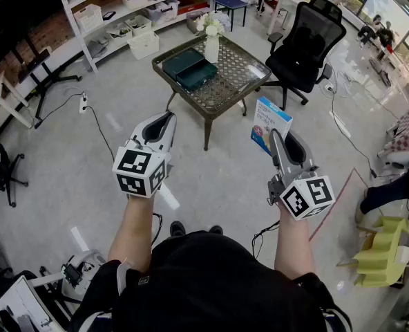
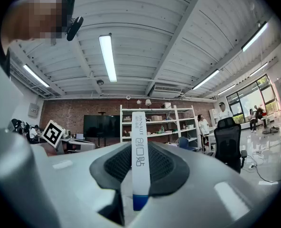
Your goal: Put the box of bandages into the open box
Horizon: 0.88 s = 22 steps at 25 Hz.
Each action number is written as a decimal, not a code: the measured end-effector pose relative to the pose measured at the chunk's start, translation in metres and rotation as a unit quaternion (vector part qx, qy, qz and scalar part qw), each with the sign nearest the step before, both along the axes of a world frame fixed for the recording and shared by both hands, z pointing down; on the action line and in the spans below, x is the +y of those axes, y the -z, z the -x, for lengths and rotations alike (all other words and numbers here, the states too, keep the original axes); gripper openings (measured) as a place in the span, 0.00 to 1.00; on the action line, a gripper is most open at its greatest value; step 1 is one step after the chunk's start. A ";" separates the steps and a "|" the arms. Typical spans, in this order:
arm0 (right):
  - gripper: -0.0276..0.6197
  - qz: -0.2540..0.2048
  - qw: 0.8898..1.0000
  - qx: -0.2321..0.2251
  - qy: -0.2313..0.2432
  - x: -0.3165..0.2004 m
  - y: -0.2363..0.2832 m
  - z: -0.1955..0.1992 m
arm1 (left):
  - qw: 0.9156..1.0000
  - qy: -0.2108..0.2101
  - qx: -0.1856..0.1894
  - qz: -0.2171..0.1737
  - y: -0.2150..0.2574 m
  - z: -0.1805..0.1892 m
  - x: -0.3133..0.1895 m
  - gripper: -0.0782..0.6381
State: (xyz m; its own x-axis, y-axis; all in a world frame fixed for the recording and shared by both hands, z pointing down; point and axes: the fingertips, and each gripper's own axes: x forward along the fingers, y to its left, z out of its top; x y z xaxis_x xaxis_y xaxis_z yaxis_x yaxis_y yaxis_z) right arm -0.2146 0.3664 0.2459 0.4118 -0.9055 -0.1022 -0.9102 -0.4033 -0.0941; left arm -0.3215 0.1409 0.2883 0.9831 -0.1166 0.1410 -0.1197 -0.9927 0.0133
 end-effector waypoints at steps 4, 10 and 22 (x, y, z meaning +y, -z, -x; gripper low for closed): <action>0.19 -0.002 1.000 0.000 0.002 0.004 0.000 -0.003 | 1.000 -0.002 -0.002 -0.001 -0.001 -0.004 0.006 0.14; 0.19 -0.008 1.000 0.000 -0.005 0.025 0.000 -0.009 | 1.000 -0.011 0.000 -0.004 0.003 -0.014 0.027 0.14; 0.20 -0.025 0.999 -0.031 -0.015 0.091 -0.010 -0.034 | 0.999 -0.033 0.005 -0.010 0.008 -0.049 0.089 0.14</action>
